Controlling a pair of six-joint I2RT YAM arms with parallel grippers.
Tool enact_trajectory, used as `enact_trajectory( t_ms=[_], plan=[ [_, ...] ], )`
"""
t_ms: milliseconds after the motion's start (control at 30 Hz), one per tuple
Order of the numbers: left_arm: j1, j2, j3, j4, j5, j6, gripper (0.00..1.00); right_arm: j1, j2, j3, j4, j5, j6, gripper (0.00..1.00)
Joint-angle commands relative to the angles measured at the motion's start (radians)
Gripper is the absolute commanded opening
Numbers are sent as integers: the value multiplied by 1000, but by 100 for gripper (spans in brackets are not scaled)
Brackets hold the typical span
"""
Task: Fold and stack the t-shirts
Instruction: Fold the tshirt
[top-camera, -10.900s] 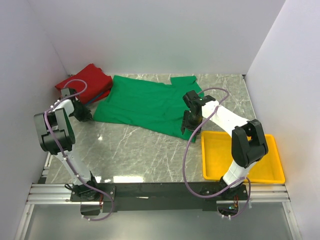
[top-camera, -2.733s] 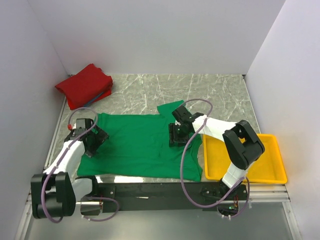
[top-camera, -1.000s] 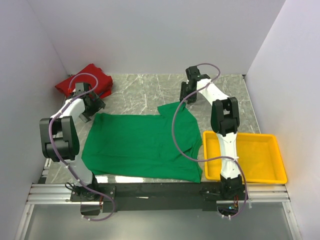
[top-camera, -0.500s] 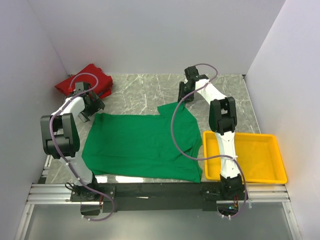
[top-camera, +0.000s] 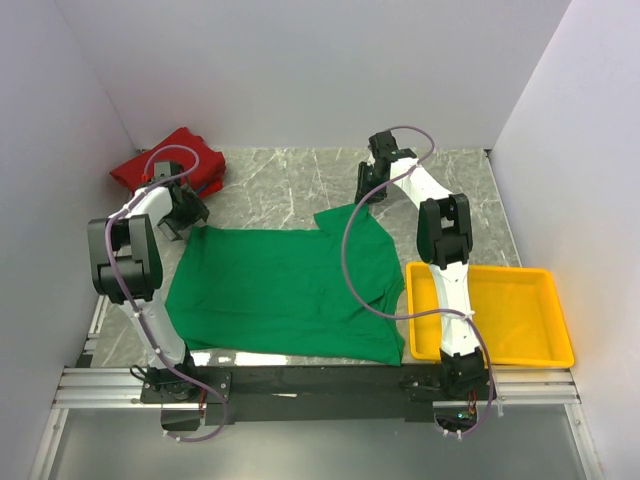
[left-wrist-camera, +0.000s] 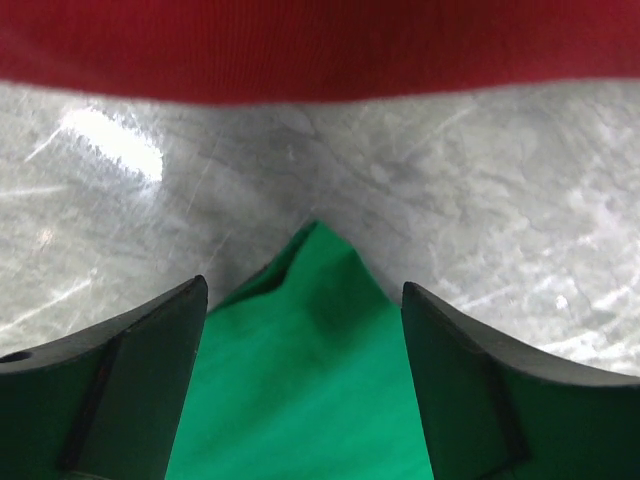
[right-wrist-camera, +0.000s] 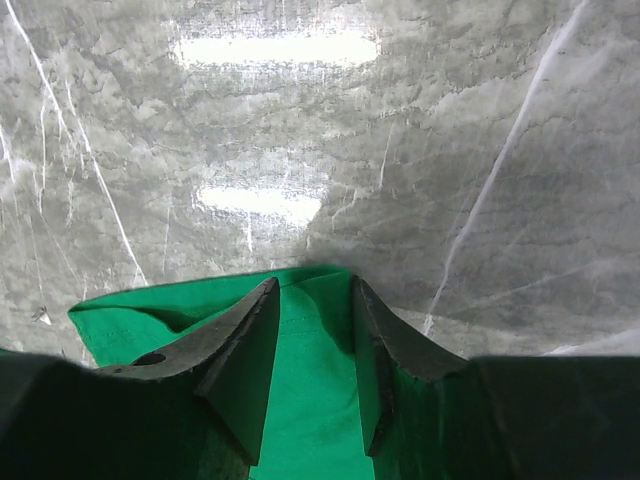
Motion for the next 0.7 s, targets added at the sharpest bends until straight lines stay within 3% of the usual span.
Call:
enact_trajectory(
  t_ms=[0,333,667],
  plan=[
    [1,22,46,-12,-33,4,81,-2,27,5,11,-19,-11,42],
    [1,85,91,-6,-44,-8,61,-7,23,-17,14,-34,-10,40],
    [1,110,106,-15,-69,-4,50,-21,18,-30,18,-50,-4,39]
  ],
)
